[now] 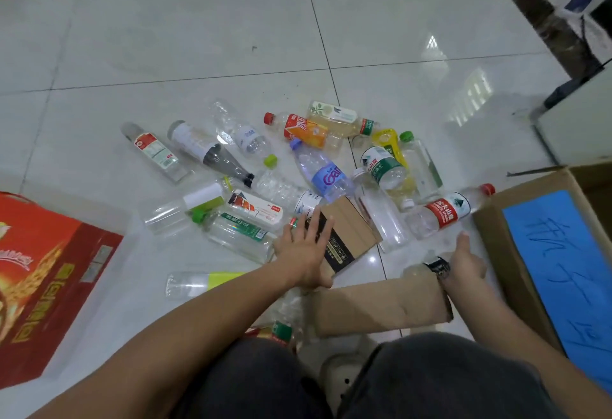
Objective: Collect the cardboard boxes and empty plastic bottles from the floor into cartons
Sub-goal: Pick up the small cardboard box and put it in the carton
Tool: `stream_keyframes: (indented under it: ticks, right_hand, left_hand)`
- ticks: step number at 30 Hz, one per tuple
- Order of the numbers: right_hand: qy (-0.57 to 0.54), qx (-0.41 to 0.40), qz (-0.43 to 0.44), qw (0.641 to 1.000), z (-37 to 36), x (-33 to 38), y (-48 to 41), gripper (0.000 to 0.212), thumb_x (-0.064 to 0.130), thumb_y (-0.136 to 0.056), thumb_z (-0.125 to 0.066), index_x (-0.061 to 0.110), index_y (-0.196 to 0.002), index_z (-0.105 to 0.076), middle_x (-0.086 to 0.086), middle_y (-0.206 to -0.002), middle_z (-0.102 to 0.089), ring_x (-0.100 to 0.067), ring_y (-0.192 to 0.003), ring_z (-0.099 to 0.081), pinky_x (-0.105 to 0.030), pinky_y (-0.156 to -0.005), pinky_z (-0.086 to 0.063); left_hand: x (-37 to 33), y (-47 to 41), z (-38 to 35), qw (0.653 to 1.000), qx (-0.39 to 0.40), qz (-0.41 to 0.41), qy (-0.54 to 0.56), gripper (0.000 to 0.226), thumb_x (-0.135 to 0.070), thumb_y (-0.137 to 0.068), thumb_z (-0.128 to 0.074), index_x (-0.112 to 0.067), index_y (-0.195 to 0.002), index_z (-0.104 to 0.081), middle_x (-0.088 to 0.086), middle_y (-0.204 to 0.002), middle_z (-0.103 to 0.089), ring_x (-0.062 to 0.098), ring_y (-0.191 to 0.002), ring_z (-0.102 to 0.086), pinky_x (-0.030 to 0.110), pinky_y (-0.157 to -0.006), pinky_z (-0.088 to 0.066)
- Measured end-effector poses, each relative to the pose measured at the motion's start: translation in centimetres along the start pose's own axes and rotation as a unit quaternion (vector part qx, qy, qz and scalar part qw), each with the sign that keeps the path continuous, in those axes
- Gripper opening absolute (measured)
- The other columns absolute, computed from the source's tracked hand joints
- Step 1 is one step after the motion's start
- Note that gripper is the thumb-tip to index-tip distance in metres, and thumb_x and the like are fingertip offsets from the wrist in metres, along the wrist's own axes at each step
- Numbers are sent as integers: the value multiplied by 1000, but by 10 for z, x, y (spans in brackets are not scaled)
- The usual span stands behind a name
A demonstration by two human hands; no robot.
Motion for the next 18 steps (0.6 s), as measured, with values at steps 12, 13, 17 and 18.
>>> stream_keyframes:
  ticks: [12,13,17,18]
  right_hand:
    - [-6,274,-340,900,-10,-32,50,77,45,-76,-70,-2,-130,-42,-35,-106,-62,-50,-74,-65,-55,-52,-55]
    - [-38,270,-331,903,-19,-26,52,65,48,-81,-64,-2,-120,-49,-31,-85,-68,-43,-63,-68,-51,-51,-55]
    - [-107,303,-257,911,-41,-11,62,68,67,-86,-41,3,-97,-60,-20,-89,-68,-33,-81,-65,-48,-70,-51]
    - [-113,323,-241,908,-41,-11,66,70,69,-86,-38,5,-100,-61,-19,-96,-67,-32,-90,-63,-49,-79,-49]
  left_hand:
    - [3,1,6,1000,-12,17,7,122,-70,-68,-65,-37,-146,23,16,-158,16,39,-145,3,62,-111,-17]
    - [4,1,8,1000,-15,17,15,122,-71,-67,-65,-38,-146,22,16,-158,12,40,-144,0,60,-110,-19]
    - [6,5,17,997,-34,26,60,119,-67,-66,-68,-39,-149,13,15,-157,2,38,-142,-11,54,-108,-22]
    - [6,6,19,996,-33,32,73,119,-65,-66,-68,-39,-149,12,15,-157,2,38,-142,-11,54,-109,-22]
Point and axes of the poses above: each hand's wrist, its own y-axis away from the middle knuckle, its own z-axis out of the back of the hand, x = y × z, the point moved 3 cm from there along -y, towards the middle knuckle
